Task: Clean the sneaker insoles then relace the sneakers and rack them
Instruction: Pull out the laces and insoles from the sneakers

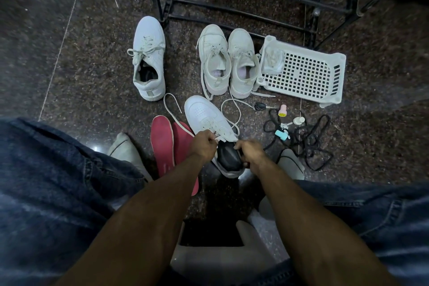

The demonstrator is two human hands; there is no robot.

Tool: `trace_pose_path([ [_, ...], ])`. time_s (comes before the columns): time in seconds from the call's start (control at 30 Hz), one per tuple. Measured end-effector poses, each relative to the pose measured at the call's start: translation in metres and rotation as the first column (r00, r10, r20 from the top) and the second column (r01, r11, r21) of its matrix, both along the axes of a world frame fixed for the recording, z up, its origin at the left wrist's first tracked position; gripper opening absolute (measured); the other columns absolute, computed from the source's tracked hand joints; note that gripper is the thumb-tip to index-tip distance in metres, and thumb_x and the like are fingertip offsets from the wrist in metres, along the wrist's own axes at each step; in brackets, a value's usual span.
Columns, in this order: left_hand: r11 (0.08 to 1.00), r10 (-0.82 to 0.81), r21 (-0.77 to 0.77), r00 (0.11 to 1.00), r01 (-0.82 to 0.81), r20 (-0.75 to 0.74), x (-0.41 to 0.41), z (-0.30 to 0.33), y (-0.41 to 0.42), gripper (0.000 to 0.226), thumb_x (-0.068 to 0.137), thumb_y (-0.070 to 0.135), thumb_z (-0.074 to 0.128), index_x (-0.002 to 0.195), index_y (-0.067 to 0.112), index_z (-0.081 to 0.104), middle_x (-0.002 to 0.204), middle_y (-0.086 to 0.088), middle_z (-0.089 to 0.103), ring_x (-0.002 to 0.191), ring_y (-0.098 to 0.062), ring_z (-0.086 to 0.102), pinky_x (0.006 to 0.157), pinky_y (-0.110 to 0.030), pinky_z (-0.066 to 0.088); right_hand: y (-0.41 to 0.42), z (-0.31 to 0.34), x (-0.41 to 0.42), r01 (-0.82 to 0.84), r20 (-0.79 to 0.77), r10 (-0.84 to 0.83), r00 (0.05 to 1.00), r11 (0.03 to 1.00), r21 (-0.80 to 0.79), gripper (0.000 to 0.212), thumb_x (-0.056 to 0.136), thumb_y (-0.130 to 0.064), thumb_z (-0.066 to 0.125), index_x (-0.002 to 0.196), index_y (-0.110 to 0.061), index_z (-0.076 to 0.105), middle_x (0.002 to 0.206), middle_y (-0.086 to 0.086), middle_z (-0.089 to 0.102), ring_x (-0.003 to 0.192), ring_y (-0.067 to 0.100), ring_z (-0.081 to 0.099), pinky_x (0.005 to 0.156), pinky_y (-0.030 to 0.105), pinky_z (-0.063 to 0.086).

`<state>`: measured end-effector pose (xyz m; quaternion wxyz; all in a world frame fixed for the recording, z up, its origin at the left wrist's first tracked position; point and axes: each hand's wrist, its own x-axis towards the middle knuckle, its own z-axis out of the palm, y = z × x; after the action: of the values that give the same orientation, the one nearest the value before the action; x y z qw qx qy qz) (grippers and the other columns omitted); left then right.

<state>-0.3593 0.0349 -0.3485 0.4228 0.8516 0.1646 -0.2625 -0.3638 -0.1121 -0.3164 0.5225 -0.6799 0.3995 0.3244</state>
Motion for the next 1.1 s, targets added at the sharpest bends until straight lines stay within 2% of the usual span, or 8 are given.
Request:
trace_pose_path([
  [0.07, 1.000, 0.001, -0.005, 1.000, -0.001, -0.003, -0.001, 0.000, 0.001, 0.008, 0.091, 0.009, 0.061, 0.088, 0.002, 0.064, 0.098, -0.012, 0.067, 0.096, -0.028, 0.061, 0.072, -0.024, 0.039, 0.000, 0.002, -0.002, 0.021, -0.033, -0.020, 0.999, 1.000, 0.021, 0.019, 0.079, -0.003, 0.054, 0.064, -0.013, 0.053, 0.055, 0.004, 0.041, 0.031, 0.010, 0.030, 0.039, 0.016, 0.022],
  [0.17, 1.000, -0.007, 0.002, 1.000, 0.007, -0.017, 0.002, 0.001, 0.003, 0.009, 0.090, 0.011, 0.064, 0.087, 0.002, 0.066, 0.100, -0.013, 0.069, 0.097, -0.028, 0.062, 0.074, -0.025, 0.041, -0.004, 0.009, 0.007, -0.206, 0.004, 0.206, 0.979, 0.978, -0.039, 0.023, 0.081, -0.004, 0.058, 0.060, -0.011, 0.050, 0.047, 0.003, 0.039, 0.028, 0.009, 0.029, 0.037, 0.016, 0.021],
  [0.27, 1.000, -0.010, 0.014, 0.999, 0.010, -0.034, 0.005, 0.002, 0.001, 0.010, 0.090, 0.012, 0.064, 0.088, 0.002, 0.067, 0.104, -0.013, 0.070, 0.101, -0.027, 0.062, 0.076, -0.025, 0.041, -0.011, 0.020, 0.024, -0.531, -0.018, 0.532, 0.846, 0.841, -0.099, 0.027, 0.081, -0.005, 0.060, 0.056, -0.011, 0.049, 0.042, 0.001, 0.039, 0.029, 0.011, 0.030, 0.036, 0.017, 0.024],
  [0.4, 0.999, -0.016, 0.027, 0.998, 0.017, -0.054, 0.006, 0.004, -0.001, 0.011, 0.090, 0.013, 0.063, 0.091, 0.003, 0.067, 0.102, -0.013, 0.069, 0.100, -0.028, 0.062, 0.072, -0.022, 0.038, -0.023, 0.039, 0.042, -0.762, -0.152, 0.752, 0.641, 0.648, -0.004, 0.023, 0.082, -0.005, 0.060, 0.060, -0.007, 0.055, 0.047, 0.004, 0.049, 0.031, 0.012, 0.034, 0.039, 0.015, 0.030],
  [0.83, 0.999, -0.017, 0.046, 0.999, 0.019, -0.052, 0.011, 0.013, -0.001, 0.013, 0.089, 0.017, 0.064, 0.093, 0.005, 0.069, 0.104, -0.010, 0.069, 0.099, -0.026, 0.062, 0.071, -0.021, 0.036, -0.040, 0.098, 0.069, -0.849, -0.269, 0.825, 0.497, 0.526, 0.045, 0.016, 0.085, -0.008, 0.054, 0.069, -0.007, 0.057, 0.047, 0.002, 0.053, 0.034, 0.012, 0.041, 0.043, 0.018, 0.038],
  [0.97, 0.999, -0.014, 0.048, 0.996, 0.019, -0.091, 0.012, 0.017, -0.004, 0.016, 0.088, 0.016, 0.066, 0.095, 0.004, 0.072, 0.102, -0.012, 0.070, 0.097, -0.028, 0.063, 0.074, -0.026, 0.043, -0.040, 0.089, 0.055, -0.815, -0.325, 0.790, 0.520, 0.573, 0.090, 0.019, 0.088, -0.018, 0.052, 0.100, -0.007, 0.061, 0.090, 0.008, 0.066, 0.067, 0.020, 0.065, 0.064, 0.032, 0.055],
  [1.03, 0.999, 0.007, 0.047, 0.995, -0.003, -0.097, 0.012, 0.017, -0.005, 0.014, 0.087, 0.015, 0.067, 0.094, 0.004, 0.072, 0.101, -0.012, 0.070, 0.097, -0.029, 0.064, 0.078, -0.029, 0.047, -0.029, 0.072, 0.040, -0.783, -0.322, 0.756, 0.569, 0.618, 0.069, 0.035, 0.087, -0.031, 0.058, 0.115, -0.010, 0.054, 0.115, 0.010, 0.059, 0.096, 0.029, 0.063, 0.062, 0.036, 0.054],
  [1.1, 0.999, 0.034, 0.037, 0.995, -0.031, -0.094, 0.011, 0.017, -0.005, 0.012, 0.086, 0.014, 0.068, 0.091, 0.005, 0.071, 0.100, -0.012, 0.071, 0.096, -0.029, 0.064, 0.078, -0.029, 0.047, -0.015, 0.055, 0.026, -0.790, -0.266, 0.758, 0.596, 0.612, -0.027, 0.045, 0.083, -0.034, 0.061, 0.121, -0.012, 0.051, 0.121, 0.013, 0.058, 0.101, 0.030, 0.061, 0.060, 0.030, 0.047],
])
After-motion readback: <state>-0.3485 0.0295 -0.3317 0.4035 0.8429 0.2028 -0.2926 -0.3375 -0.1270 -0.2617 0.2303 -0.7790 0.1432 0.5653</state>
